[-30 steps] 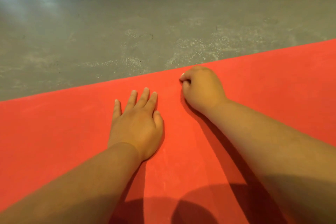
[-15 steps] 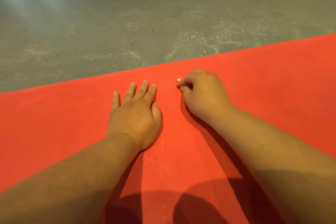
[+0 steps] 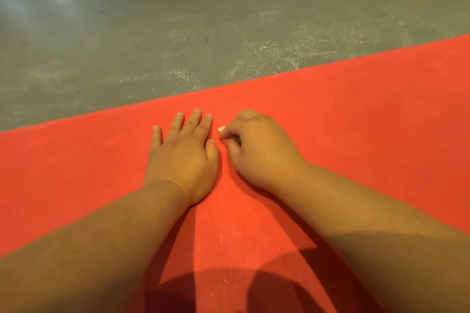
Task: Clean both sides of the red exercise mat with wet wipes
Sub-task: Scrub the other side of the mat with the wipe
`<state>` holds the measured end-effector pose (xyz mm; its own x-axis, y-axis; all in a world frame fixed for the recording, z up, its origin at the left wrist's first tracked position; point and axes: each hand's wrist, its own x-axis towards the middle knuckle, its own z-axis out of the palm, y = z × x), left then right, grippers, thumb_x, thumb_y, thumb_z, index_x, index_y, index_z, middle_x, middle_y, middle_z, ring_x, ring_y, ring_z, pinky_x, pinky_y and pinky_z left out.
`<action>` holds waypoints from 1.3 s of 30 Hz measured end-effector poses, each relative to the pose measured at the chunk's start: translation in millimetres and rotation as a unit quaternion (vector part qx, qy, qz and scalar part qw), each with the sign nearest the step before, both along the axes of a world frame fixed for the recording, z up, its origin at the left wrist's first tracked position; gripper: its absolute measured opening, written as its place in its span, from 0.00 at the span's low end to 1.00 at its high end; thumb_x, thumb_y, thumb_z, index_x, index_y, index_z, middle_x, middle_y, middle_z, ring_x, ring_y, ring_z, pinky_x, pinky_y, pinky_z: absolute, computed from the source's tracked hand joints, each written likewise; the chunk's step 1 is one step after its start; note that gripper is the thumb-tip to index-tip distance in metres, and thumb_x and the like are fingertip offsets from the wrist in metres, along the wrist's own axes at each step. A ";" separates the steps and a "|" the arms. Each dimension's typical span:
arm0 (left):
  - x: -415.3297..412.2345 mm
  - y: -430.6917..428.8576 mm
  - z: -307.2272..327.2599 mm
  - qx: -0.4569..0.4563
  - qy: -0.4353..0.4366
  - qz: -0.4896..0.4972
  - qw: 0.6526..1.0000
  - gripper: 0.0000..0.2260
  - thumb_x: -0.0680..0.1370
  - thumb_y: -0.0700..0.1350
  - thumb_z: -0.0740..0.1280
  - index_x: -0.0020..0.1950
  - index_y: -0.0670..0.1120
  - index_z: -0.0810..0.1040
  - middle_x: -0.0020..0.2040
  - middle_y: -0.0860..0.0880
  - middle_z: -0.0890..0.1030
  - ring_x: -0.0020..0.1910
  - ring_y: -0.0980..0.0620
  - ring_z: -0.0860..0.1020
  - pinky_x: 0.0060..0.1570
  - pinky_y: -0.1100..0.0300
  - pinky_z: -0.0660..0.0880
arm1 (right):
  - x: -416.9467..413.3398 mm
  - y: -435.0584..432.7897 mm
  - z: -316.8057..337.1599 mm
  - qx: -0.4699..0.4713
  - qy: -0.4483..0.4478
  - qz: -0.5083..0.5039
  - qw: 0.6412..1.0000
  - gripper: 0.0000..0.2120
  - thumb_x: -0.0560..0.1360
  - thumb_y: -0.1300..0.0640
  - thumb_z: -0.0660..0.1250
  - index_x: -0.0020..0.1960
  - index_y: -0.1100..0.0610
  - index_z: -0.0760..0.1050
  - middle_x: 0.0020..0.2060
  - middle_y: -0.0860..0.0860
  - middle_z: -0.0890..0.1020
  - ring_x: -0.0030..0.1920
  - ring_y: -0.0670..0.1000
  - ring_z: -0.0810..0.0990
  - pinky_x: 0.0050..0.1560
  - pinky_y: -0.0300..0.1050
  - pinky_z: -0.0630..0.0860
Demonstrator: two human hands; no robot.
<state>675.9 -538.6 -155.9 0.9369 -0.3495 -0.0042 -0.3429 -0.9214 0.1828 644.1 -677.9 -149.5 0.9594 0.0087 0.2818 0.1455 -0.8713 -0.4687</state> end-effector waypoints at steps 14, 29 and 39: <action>2.7 0.0 -2.0 -0.005 -0.004 -0.008 1.000 0.24 0.81 0.50 0.50 0.78 0.54 0.55 0.79 0.55 0.52 0.78 0.50 0.49 0.75 0.42 0.45 | -18.4 -5.2 3.0 -0.087 -0.010 -0.021 0.996 0.10 0.76 0.58 0.61 0.51 0.58 0.81 0.46 0.56 0.77 0.48 0.58 0.77 0.50 0.51 0.71; -61.6 -17.7 7.6 -0.038 0.007 -0.037 0.999 0.23 0.80 0.41 0.55 0.76 0.44 0.61 0.78 0.44 0.57 0.77 0.45 0.54 0.74 0.48 0.49 | -119.5 -24.0 21.0 -0.029 0.070 0.036 0.996 0.07 0.74 0.59 0.65 0.49 0.55 0.82 0.46 0.53 0.80 0.49 0.56 0.78 0.51 0.49 0.73; -105.5 3.2 4.8 -0.044 0.016 -0.135 0.990 0.30 0.74 0.47 0.47 0.76 0.47 0.62 0.78 0.49 0.58 0.77 0.50 0.55 0.74 0.55 0.48 | -140.2 -21.0 7.1 0.002 0.053 -0.126 0.991 0.09 0.74 0.60 0.65 0.50 0.57 0.83 0.45 0.57 0.79 0.48 0.59 0.78 0.48 0.50 0.72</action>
<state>570.3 -535.4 -151.2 0.8093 -0.5873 0.0089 -0.5671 -0.7773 0.2726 503.9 -698.9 -142.4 0.9551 -0.2368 0.1783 -0.1275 -0.8712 -0.4740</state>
